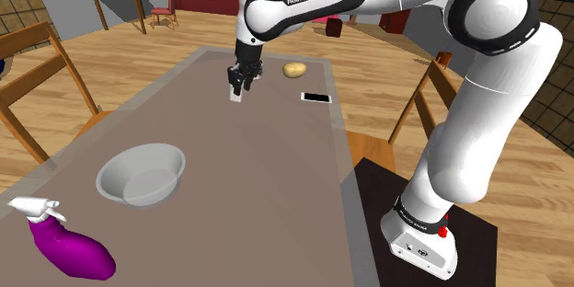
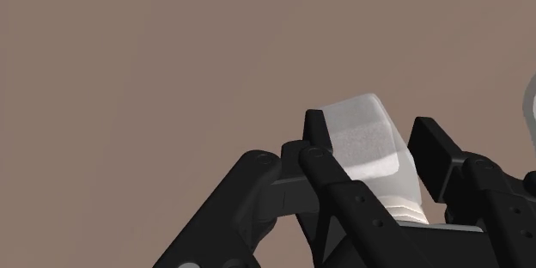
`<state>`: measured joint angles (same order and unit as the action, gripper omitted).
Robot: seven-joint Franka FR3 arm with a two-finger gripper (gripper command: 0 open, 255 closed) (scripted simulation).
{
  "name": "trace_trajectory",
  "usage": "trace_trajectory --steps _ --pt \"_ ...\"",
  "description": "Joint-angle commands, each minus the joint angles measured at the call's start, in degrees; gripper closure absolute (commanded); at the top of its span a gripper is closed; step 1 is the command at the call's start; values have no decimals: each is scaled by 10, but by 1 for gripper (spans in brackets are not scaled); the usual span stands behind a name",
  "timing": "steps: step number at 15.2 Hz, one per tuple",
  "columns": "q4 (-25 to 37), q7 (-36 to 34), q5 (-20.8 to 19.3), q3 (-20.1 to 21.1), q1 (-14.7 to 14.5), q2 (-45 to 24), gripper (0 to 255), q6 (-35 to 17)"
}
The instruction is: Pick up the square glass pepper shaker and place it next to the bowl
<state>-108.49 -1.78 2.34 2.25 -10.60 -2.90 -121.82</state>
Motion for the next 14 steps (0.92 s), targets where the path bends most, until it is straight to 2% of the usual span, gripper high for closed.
trace_trajectory --steps 1,8,14 --pt "-4 -30 -6 12 -14 3 255 -2" --pt "9 -132 -30 55 -64 -7 255 0" --pt "47 -220 -56 89 -108 -37 255 11"
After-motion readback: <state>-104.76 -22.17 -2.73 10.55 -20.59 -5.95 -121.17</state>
